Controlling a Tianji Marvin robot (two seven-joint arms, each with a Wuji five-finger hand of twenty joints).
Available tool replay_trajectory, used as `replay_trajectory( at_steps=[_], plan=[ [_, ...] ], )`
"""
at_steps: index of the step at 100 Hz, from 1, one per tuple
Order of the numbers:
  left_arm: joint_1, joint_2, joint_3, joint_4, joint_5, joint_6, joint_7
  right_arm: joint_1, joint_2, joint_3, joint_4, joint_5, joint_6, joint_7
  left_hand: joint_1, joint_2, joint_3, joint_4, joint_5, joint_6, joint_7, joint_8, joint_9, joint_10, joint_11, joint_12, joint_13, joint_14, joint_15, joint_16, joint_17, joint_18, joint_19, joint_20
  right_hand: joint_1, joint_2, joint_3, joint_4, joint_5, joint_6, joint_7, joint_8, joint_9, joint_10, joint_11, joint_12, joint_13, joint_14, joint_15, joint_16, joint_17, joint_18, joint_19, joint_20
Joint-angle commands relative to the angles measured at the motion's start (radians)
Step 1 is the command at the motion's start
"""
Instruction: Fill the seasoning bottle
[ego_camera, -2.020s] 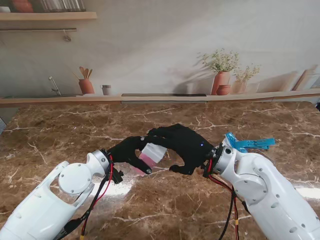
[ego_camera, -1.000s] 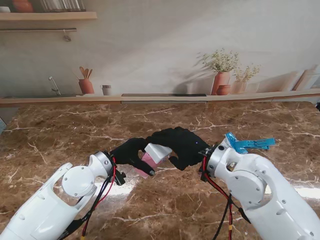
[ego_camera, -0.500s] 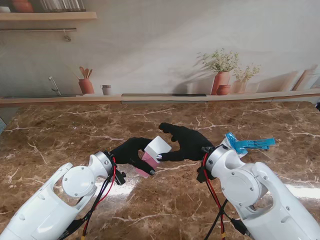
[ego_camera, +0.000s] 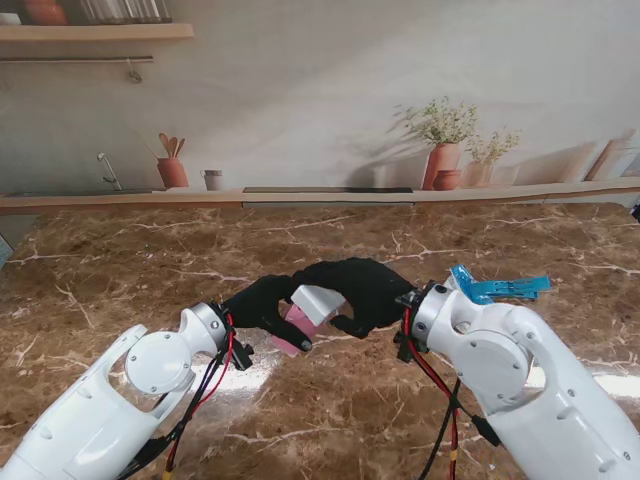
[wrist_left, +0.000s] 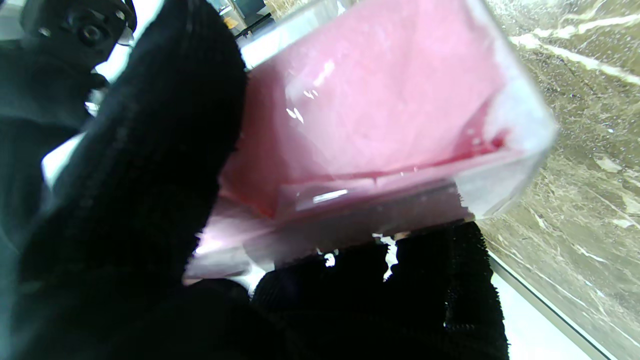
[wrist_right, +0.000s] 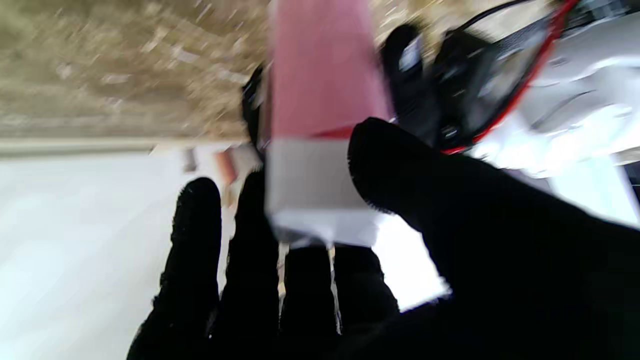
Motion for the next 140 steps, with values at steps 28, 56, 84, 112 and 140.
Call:
replay_trajectory(
  at_steps=[28,56,84,112,140],
  plan=[
    [0.000,-0.004,-0.001,-0.013,-0.003,0.006,0.003,-0.033,0.005,0.015,-0.023,0.083,0.162,-0.043,0.173,0.528,0.172,0.018,0.108,-0.340,0.246,0.091,0.095,-0.139,0.144,0.045,0.036,-0.015,0.021,0.002,-0.023,-0.017,-0.017,0.025,-0.358,0.142,-0.434,-0.012,-0.224,0.120,-0.169,-0.340,-0.236,0.105,-0.234,-0.163,-0.265,0.075,-0.331,-0.237,-0.183,0.049,-0.356,0.014],
    [-0.003,-0.005,0.001,-0.014,-0.002,0.001,0.005,-0.012,0.003,-0.027,-0.050,0.049,0.358,-0.007,0.174,0.529,0.170,0.017,0.105,-0.341,0.247,0.092,0.092,-0.139,0.143,0.046,0.032,-0.017,0.019,0.001,-0.025,-0.016,-0.019,0.025,-0.519,0.203,-0.534,0.034,-0.094,0.163,0.083,0.055,0.072,0.084,0.003,-0.030,0.208,0.080,-0.098,-0.075,0.127,0.084,-0.052,0.087],
    [-0.003,-0.005,0.004,-0.013,-0.003,-0.002,0.005,0.015,-0.005,-0.064,0.006,0.019,0.280,-0.074,0.176,0.528,0.167,0.017,0.104,-0.342,0.248,0.093,0.091,-0.141,0.143,0.047,0.032,-0.018,0.019,0.001,-0.026,-0.019,-0.022,0.024,-0.077,0.131,-0.596,0.056,0.233,-0.049,0.355,0.193,0.406,-0.071,0.319,0.208,0.474,-0.064,0.328,0.120,0.329,0.028,0.322,0.029],
    [0.007,-0.004,-0.004,-0.018,0.000,0.000,0.007,0.029,-0.029,-0.054,0.107,0.001,0.021,-0.257,0.176,0.530,0.167,0.018,0.104,-0.344,0.248,0.092,0.093,-0.141,0.143,0.046,0.034,-0.017,0.020,0.001,-0.025,-0.019,-0.022,0.025,0.312,0.059,0.122,-0.152,0.330,-0.231,0.343,0.126,0.391,-0.152,0.212,0.143,0.339,-0.065,0.099,0.181,0.148,0.060,0.169,-0.158],
    [0.007,-0.005,-0.003,-0.019,-0.002,-0.003,0.010,0.058,0.006,-0.040,0.128,0.171,-0.092,-0.069,0.176,0.533,0.165,0.017,0.104,-0.344,0.249,0.093,0.092,-0.140,0.143,0.045,0.035,-0.016,0.019,0.001,-0.025,-0.019,-0.021,0.026,0.151,-0.052,0.213,0.041,-0.066,-0.082,-0.102,-0.154,-0.099,0.003,-0.054,-0.119,-0.098,0.004,-0.247,-0.213,-0.085,0.047,-0.236,-0.022]
  ],
)
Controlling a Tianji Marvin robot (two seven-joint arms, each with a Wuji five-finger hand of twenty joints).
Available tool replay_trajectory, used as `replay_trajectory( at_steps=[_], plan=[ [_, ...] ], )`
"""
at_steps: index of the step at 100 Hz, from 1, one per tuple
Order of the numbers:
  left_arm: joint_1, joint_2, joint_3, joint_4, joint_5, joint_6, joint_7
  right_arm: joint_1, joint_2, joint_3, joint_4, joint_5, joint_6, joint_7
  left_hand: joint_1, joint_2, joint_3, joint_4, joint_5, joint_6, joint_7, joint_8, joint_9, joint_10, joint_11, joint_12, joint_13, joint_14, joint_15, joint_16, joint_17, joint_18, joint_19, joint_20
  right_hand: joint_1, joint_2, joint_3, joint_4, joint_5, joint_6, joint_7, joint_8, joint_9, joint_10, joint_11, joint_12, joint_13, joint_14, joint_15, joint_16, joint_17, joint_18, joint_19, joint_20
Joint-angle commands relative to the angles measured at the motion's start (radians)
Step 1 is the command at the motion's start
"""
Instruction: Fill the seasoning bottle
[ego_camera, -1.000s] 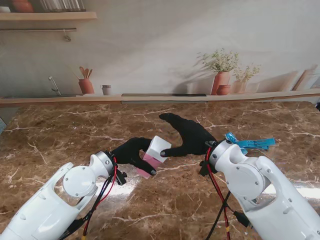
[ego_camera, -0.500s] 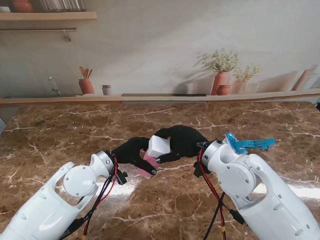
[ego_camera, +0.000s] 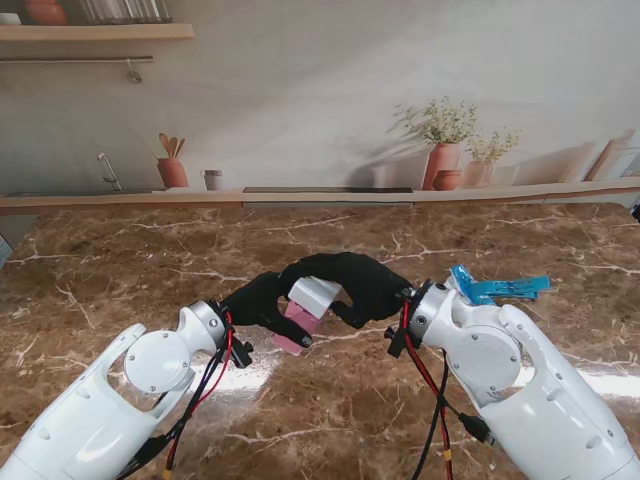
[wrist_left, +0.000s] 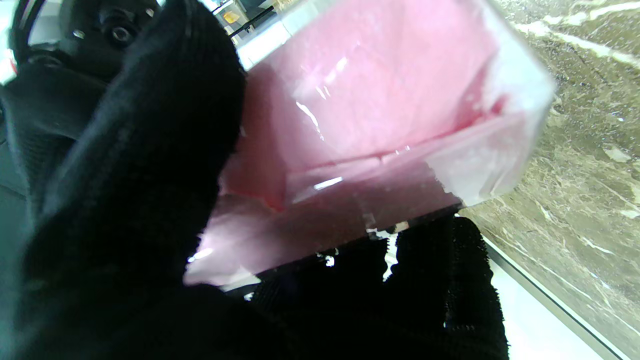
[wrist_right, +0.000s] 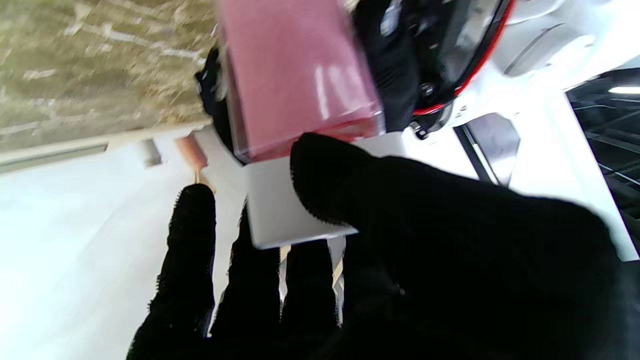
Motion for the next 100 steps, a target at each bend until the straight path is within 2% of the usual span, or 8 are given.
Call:
replay_trajectory(
  at_steps=[1,11,19,36,48,59,81,100],
  plan=[
    [0.003,-0.004,0.004,-0.008,0.000,-0.004,0.001,0.008,0.021,0.004,-0.005,0.004,-0.003,0.046,0.176,0.513,0.177,0.027,0.106,-0.349,0.250,0.093,0.093,-0.133,0.143,0.046,0.035,-0.016,0.019,0.001,-0.015,-0.019,-0.010,0.016,-0.073,-0.025,0.131,0.030,-0.118,0.017,-0.087,-0.035,-0.138,0.022,-0.066,-0.064,-0.105,0.021,-0.077,-0.063,-0.057,-0.004,-0.084,0.011],
    [0.004,-0.004,0.002,-0.010,0.001,-0.004,0.000,0.012,0.032,0.008,-0.009,0.029,-0.003,0.091,0.177,0.514,0.177,0.027,0.106,-0.349,0.250,0.093,0.093,-0.133,0.143,0.046,0.033,-0.015,0.019,0.001,-0.016,-0.020,-0.010,0.016,-0.295,-0.092,-0.100,-0.025,-0.226,0.027,-0.143,-0.031,-0.252,0.082,-0.152,-0.152,-0.185,0.083,-0.164,-0.123,-0.103,0.029,-0.180,-0.003],
    [0.005,-0.004,0.001,-0.011,0.002,-0.004,0.000,0.001,0.028,0.013,-0.020,0.038,0.020,0.082,0.177,0.512,0.176,0.027,0.109,-0.348,0.250,0.093,0.093,-0.131,0.142,0.046,0.034,-0.015,0.019,0.001,-0.015,-0.020,-0.010,0.016,-0.452,-0.082,-0.242,-0.055,-0.229,0.028,-0.144,-0.026,-0.251,0.089,-0.177,-0.183,-0.175,0.126,-0.186,-0.150,-0.097,0.072,-0.205,-0.005],
    [0.007,-0.003,0.001,-0.012,0.002,-0.003,-0.001,-0.043,0.003,0.018,-0.060,-0.030,0.127,-0.022,0.179,0.513,0.175,0.027,0.107,-0.348,0.249,0.095,0.091,-0.131,0.141,0.046,0.032,-0.014,0.019,0.001,-0.016,-0.020,-0.010,0.016,-0.635,0.037,-0.327,-0.067,-0.234,0.052,-0.138,-0.007,-0.214,0.083,-0.181,-0.182,-0.138,0.149,-0.182,-0.150,-0.068,0.102,-0.194,0.007],
    [0.008,-0.003,0.000,-0.013,0.004,-0.005,0.000,-0.072,-0.010,0.021,-0.107,-0.090,0.254,-0.068,0.179,0.514,0.174,0.027,0.106,-0.348,0.248,0.094,0.091,-0.132,0.141,0.047,0.031,-0.016,0.018,0.001,-0.016,-0.020,-0.010,0.016,-0.681,0.068,-0.341,-0.069,-0.225,0.209,-0.051,0.104,-0.122,0.106,-0.140,-0.140,-0.010,0.163,-0.117,-0.108,0.033,0.109,-0.103,0.044],
    [0.007,-0.003,0.000,-0.013,0.004,-0.005,-0.001,-0.076,-0.006,0.022,-0.143,-0.111,0.350,-0.035,0.181,0.515,0.173,0.027,0.105,-0.348,0.248,0.094,0.089,-0.132,0.139,0.047,0.029,-0.016,0.017,0.001,-0.018,-0.021,-0.012,0.015,-0.730,0.090,-0.354,-0.076,-0.168,0.253,0.074,0.151,0.003,0.106,-0.039,-0.054,0.165,0.129,0.004,0.001,0.166,0.079,0.062,0.089],
    [0.005,-0.004,0.004,-0.012,0.005,-0.008,0.002,-0.050,0.005,-0.003,-0.149,-0.106,0.387,0.035,0.180,0.516,0.170,0.027,0.104,-0.351,0.248,0.095,0.090,-0.135,0.138,0.047,0.028,-0.017,0.016,0.000,-0.017,-0.021,-0.013,0.015,-0.739,0.080,-0.352,-0.079,0.031,0.191,0.215,0.172,0.219,0.048,0.137,0.108,0.405,0.044,0.288,0.200,0.332,0.000,0.389,0.115],
    [0.005,-0.003,0.005,-0.013,0.006,-0.007,0.001,-0.027,0.006,-0.036,-0.132,-0.132,0.355,0.027,0.180,0.516,0.169,0.028,0.104,-0.352,0.248,0.095,0.090,-0.136,0.138,0.048,0.030,-0.019,0.017,-0.001,-0.018,-0.023,-0.014,0.015,-0.627,0.031,-0.330,-0.072,0.116,0.132,0.269,0.209,0.298,0.006,0.192,0.156,0.435,0.006,0.392,0.244,0.353,-0.008,0.452,0.080]
  ],
)
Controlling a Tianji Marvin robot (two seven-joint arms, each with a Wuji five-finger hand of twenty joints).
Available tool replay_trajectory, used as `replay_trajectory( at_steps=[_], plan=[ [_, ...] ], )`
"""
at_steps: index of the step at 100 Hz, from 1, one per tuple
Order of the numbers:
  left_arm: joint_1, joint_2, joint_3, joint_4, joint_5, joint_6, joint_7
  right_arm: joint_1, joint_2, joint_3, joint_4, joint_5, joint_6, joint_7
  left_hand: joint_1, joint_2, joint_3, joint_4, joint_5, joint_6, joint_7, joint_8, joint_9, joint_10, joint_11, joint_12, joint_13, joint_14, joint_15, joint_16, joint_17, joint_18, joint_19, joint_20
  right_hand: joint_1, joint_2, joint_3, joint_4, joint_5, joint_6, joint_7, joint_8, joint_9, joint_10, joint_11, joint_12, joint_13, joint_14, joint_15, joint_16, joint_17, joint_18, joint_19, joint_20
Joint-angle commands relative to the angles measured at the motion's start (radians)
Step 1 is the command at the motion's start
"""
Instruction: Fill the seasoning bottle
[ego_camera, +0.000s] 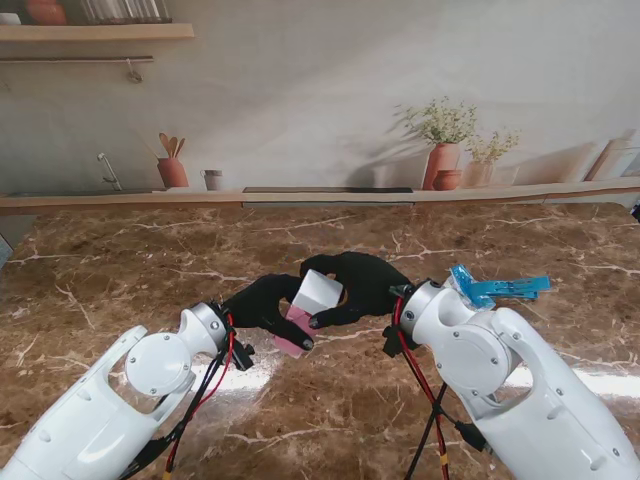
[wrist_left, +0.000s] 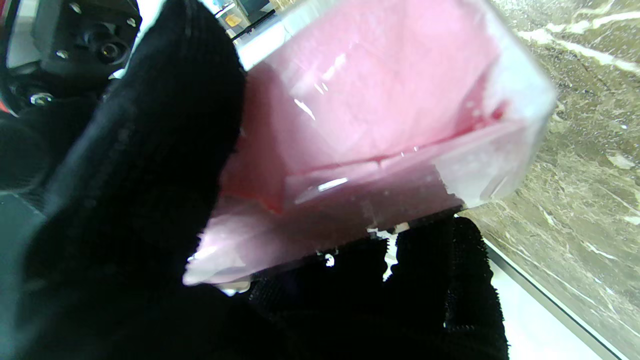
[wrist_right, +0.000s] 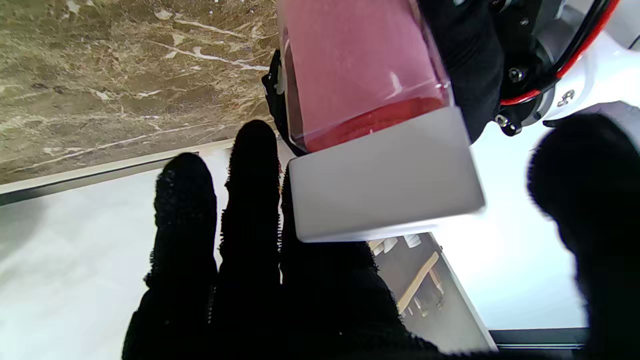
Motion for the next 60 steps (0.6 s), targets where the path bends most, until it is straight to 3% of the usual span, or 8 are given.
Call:
replay_trajectory(
  at_steps=[1,15,23,25,27,31,44,60],
  plan=[
    [-0.001,-0.003,0.001,-0.009,0.001,-0.003,0.001,0.001,-0.004,-0.009,0.011,-0.013,-0.015,0.004,0.181,0.516,0.169,0.028,0.104,-0.352,0.248,0.095,0.090,-0.136,0.138,0.048,0.029,-0.019,0.016,-0.001,-0.018,-0.023,-0.014,0.015,0.044,-0.036,0.023,-0.020,0.057,-0.056,0.033,0.026,0.040,-0.048,0.026,0.021,0.035,-0.039,0.029,0.016,0.014,-0.019,0.047,-0.008],
    [0.000,-0.003,-0.001,-0.010,0.003,-0.003,0.000,0.008,-0.012,-0.019,0.042,-0.028,-0.080,-0.060,0.180,0.516,0.169,0.028,0.105,-0.353,0.249,0.096,0.092,-0.135,0.139,0.048,0.032,-0.018,0.017,-0.001,-0.017,-0.021,-0.014,0.015,0.229,-0.074,0.076,-0.003,0.162,-0.122,0.088,0.051,0.150,-0.081,0.057,0.036,0.065,-0.057,0.044,0.011,0.032,-0.012,0.068,-0.021],
    [0.001,-0.003,-0.003,-0.010,0.004,-0.001,0.000,0.013,-0.017,-0.018,0.067,-0.019,-0.139,-0.093,0.180,0.516,0.170,0.028,0.106,-0.352,0.250,0.098,0.092,-0.134,0.138,0.047,0.032,-0.017,0.017,-0.001,-0.018,-0.021,-0.014,0.015,0.373,-0.042,0.143,0.016,0.216,-0.161,0.119,0.061,0.208,-0.102,0.066,0.039,0.094,-0.068,0.047,0.006,0.051,-0.010,0.076,-0.029],
    [0.001,-0.003,-0.003,-0.010,0.004,0.000,0.000,0.013,-0.018,-0.018,0.072,-0.016,-0.151,-0.101,0.180,0.516,0.169,0.028,0.105,-0.352,0.250,0.098,0.092,-0.134,0.138,0.047,0.032,-0.018,0.017,-0.001,-0.018,-0.021,-0.014,0.015,0.421,-0.048,0.156,-0.045,0.225,-0.171,0.128,0.058,0.222,-0.106,0.055,0.096,0.101,-0.072,0.047,0.003,0.056,-0.012,0.080,-0.040],
    [0.001,-0.002,-0.003,-0.010,0.004,0.000,-0.001,0.014,-0.019,-0.017,0.078,-0.014,-0.165,-0.108,0.181,0.516,0.170,0.028,0.105,-0.352,0.250,0.098,0.092,-0.135,0.138,0.047,0.031,-0.018,0.016,-0.001,-0.018,-0.021,-0.014,0.015,0.454,-0.050,0.163,-0.078,0.232,-0.179,0.135,0.056,0.235,-0.108,0.046,0.125,0.108,-0.074,0.049,0.006,0.061,-0.013,0.082,-0.046],
    [0.002,-0.002,-0.003,-0.010,0.003,0.001,-0.002,0.017,-0.021,-0.014,0.091,-0.007,-0.199,-0.120,0.181,0.515,0.170,0.028,0.106,-0.352,0.250,0.099,0.092,-0.134,0.138,0.047,0.032,-0.017,0.016,-0.001,-0.018,-0.020,-0.014,0.015,0.501,-0.054,0.187,-0.097,0.239,-0.197,0.162,0.031,0.264,-0.115,0.018,0.164,0.125,-0.069,0.042,0.037,0.074,-0.016,0.088,-0.056],
    [0.003,-0.002,-0.003,-0.011,0.003,0.003,-0.002,0.016,-0.030,0.001,0.117,0.031,-0.270,-0.167,0.181,0.516,0.170,0.028,0.105,-0.352,0.249,0.099,0.091,-0.134,0.138,0.047,0.031,-0.017,0.016,-0.001,-0.018,-0.021,-0.014,0.016,0.542,-0.087,0.249,-0.112,0.260,-0.223,0.192,0.015,0.302,-0.126,0.008,0.173,0.145,-0.064,0.036,0.050,0.084,-0.019,0.085,-0.062],
    [0.006,-0.003,-0.006,-0.011,0.006,0.003,0.003,-0.027,-0.040,0.060,0.093,0.039,-0.266,-0.213,0.182,0.515,0.169,0.026,0.106,-0.351,0.247,0.097,0.089,-0.134,0.135,0.046,0.029,-0.018,0.014,-0.002,-0.018,-0.020,-0.015,0.015,0.535,-0.083,0.238,-0.118,0.266,-0.227,0.210,0.000,0.318,-0.125,0.005,0.178,0.150,-0.062,0.038,0.054,0.087,-0.015,0.082,-0.065]
  ],
)
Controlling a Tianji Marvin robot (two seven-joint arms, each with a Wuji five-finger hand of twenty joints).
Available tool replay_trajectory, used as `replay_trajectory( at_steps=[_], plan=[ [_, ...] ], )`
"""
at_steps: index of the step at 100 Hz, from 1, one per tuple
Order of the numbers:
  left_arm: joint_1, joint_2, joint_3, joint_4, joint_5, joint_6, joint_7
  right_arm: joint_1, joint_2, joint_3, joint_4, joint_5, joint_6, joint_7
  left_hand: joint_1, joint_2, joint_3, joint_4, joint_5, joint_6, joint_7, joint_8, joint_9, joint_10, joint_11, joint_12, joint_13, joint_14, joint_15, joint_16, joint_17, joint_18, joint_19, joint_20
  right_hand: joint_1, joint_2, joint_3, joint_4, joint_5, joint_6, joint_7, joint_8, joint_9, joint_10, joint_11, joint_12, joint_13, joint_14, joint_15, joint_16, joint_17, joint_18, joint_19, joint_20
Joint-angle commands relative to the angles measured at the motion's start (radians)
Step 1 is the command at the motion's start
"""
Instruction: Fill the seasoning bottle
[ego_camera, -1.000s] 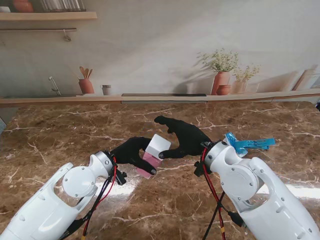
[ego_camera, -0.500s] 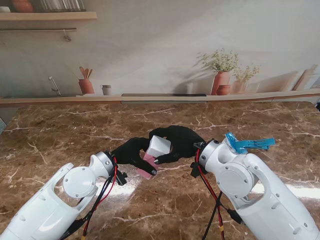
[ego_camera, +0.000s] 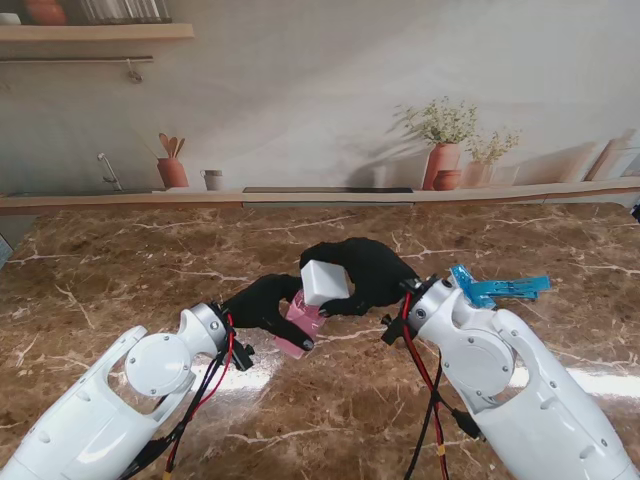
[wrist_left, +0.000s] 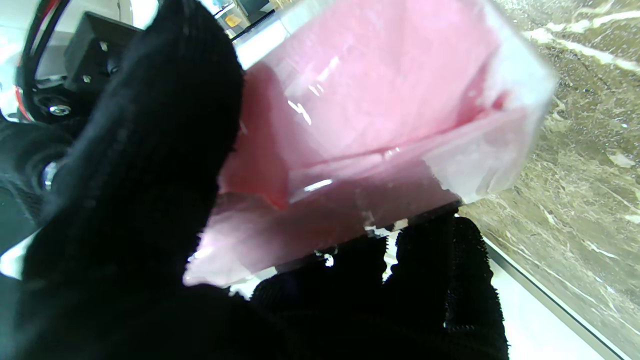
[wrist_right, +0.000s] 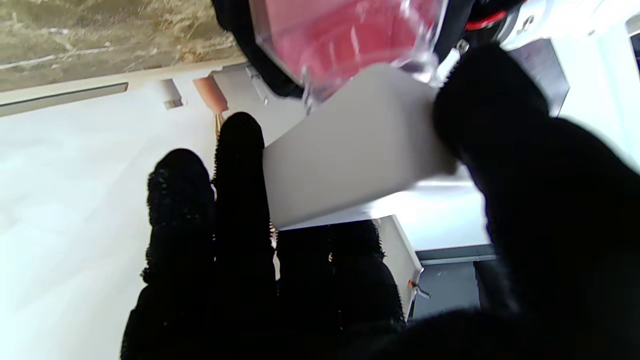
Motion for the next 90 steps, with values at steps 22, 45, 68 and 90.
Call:
replay_trajectory(
  at_steps=[22,45,68,90],
  plan=[
    [0.021,-0.007,-0.021,-0.003,0.014,-0.005,0.030,-0.144,0.001,0.137,-0.076,-0.047,0.066,-0.004,0.184,0.514,0.177,0.024,0.106,-0.346,0.243,0.090,0.088,-0.130,0.125,0.038,0.026,-0.023,0.007,-0.006,-0.019,-0.020,-0.015,0.015,0.150,0.128,0.177,0.037,0.057,-0.128,0.145,-0.008,0.069,-0.126,0.067,0.055,0.062,-0.138,0.074,0.042,-0.017,-0.022,0.022,-0.015],
    [0.038,-0.014,-0.040,0.008,0.019,-0.015,0.062,-0.276,0.011,0.198,-0.069,-0.213,0.099,-0.019,0.185,0.515,0.175,0.023,0.105,-0.344,0.242,0.082,0.088,-0.131,0.119,0.035,0.024,-0.023,0.003,-0.011,-0.020,-0.022,-0.018,0.014,0.143,0.139,0.161,0.042,0.057,-0.133,0.145,-0.020,0.069,-0.127,0.062,0.054,0.061,-0.144,0.071,0.042,-0.020,-0.024,0.019,-0.013],
    [0.049,-0.019,-0.054,0.018,0.026,-0.035,0.092,-0.364,0.014,0.206,-0.030,-0.350,0.213,-0.065,0.185,0.514,0.174,0.023,0.106,-0.346,0.242,0.078,0.088,-0.131,0.117,0.033,0.025,-0.024,0.002,-0.014,-0.020,-0.022,-0.019,0.014,0.134,0.143,0.159,0.047,0.051,-0.138,0.136,-0.024,0.057,-0.134,0.055,0.055,0.046,-0.149,0.060,0.041,-0.036,-0.030,0.005,-0.014],
    [0.056,-0.023,-0.061,0.030,0.031,-0.053,0.114,-0.426,0.015,0.222,0.000,-0.408,0.276,-0.081,0.183,0.513,0.176,0.023,0.108,-0.347,0.243,0.073,0.090,-0.131,0.116,0.031,0.027,-0.024,0.001,-0.016,-0.018,-0.021,-0.018,0.014,0.116,0.161,0.153,0.053,0.040,-0.137,0.122,-0.022,0.036,-0.138,0.050,0.053,0.021,-0.157,0.042,0.034,-0.061,-0.029,-0.019,-0.016]
  ],
)
